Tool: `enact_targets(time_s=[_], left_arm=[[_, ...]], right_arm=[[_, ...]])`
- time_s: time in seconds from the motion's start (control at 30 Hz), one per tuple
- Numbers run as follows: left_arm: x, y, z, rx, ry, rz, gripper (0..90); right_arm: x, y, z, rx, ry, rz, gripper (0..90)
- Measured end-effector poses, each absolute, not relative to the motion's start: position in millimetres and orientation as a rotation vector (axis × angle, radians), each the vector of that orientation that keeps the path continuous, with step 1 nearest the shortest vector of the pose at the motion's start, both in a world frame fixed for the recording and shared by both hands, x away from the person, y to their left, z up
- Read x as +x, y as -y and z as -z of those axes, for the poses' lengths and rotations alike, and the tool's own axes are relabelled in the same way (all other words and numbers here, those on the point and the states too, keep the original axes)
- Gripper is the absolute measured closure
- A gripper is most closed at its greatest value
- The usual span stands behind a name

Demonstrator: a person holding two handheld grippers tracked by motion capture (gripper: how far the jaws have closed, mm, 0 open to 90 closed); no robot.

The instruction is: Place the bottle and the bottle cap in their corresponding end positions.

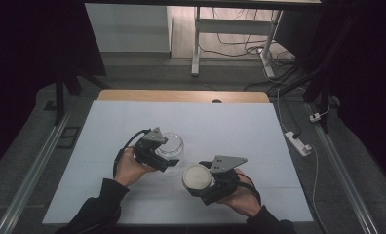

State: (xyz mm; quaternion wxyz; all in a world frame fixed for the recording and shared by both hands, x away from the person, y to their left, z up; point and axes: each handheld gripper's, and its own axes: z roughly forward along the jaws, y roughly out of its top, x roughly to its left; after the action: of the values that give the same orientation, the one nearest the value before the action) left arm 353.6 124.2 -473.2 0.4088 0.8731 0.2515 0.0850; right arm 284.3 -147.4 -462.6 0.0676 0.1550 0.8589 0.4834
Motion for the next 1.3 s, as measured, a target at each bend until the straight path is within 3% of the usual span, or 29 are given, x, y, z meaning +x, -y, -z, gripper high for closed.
enact_targets(time_s=[1.3], left_arm=[[416.5,-91.2,484.2,2.199,-0.719,-0.269,7.4]], right_arm=[[287.0,116.3,508.5,0.439,-2.645,-1.354,7.3]])
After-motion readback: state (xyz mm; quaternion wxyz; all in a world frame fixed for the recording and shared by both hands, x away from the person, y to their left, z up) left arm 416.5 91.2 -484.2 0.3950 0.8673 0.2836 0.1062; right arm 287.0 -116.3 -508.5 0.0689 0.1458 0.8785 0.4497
